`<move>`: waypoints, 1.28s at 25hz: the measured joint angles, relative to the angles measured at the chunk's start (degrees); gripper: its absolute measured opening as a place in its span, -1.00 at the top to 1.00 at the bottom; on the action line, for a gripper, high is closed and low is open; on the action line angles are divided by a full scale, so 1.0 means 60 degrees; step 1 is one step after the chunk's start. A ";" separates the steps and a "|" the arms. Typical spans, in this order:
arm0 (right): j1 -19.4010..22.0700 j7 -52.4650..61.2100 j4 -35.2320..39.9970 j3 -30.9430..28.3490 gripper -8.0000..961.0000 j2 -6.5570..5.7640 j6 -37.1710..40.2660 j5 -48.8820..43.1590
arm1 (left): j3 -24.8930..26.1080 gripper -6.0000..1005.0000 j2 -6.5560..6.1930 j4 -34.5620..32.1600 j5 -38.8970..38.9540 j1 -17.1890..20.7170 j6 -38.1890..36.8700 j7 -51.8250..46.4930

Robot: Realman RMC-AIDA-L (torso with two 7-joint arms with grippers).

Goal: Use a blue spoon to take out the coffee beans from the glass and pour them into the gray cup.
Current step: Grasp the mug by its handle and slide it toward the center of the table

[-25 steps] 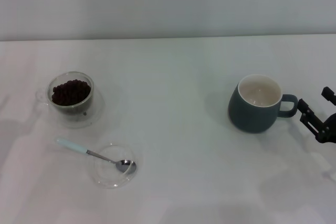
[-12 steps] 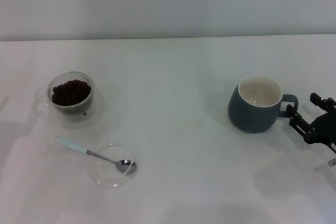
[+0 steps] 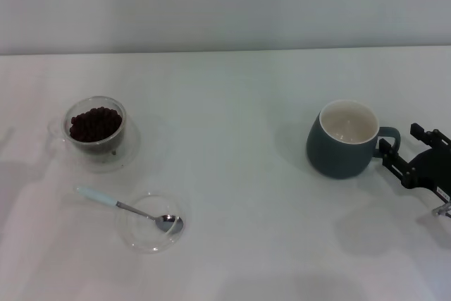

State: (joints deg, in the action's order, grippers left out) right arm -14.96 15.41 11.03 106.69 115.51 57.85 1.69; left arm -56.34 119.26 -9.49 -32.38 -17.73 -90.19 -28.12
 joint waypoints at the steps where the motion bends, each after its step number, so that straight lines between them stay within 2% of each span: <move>1: 0.0000 0.0000 0.0039 -0.0003 -0.41 0.0004 -0.0112 0.0005 | 0.0001 -0.54 0.0000 0.0000 -0.0003 0.0003 0.0000 0.0000; 8: 0.0003 -0.0005 0.0146 -0.0003 -0.39 0.0024 -0.0322 0.0012 | 0.0000 -0.54 0.0000 -0.0001 -0.0013 0.0048 0.0000 0.0000; 13: 0.0003 0.0018 0.0158 -0.0022 0.01 0.0026 -0.0322 0.0017 | 0.0000 -0.54 0.0000 0.0009 -0.0021 0.0054 0.0001 0.0000; 21: -0.0007 0.0089 0.0411 0.0102 0.16 0.0040 -0.0334 0.0027 | 0.0000 -0.54 0.0000 0.0028 -0.0025 0.0046 0.0019 0.0000; 27: -0.0011 0.0086 0.0511 0.0281 0.38 0.0040 -0.0256 -0.0024 | -0.0075 -0.54 0.0000 0.0029 -0.0024 0.0002 0.0015 -0.0006; 32: -0.0012 0.0099 0.0548 0.0435 0.66 0.0039 0.0033 -0.0043 | -0.0090 -0.54 0.0000 0.0029 -0.0023 0.0024 0.0009 -0.0010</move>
State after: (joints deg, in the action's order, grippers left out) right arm -15.03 16.00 14.32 109.30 115.75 58.05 1.44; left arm -56.88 119.26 -9.31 -32.51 -17.58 -90.13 -28.19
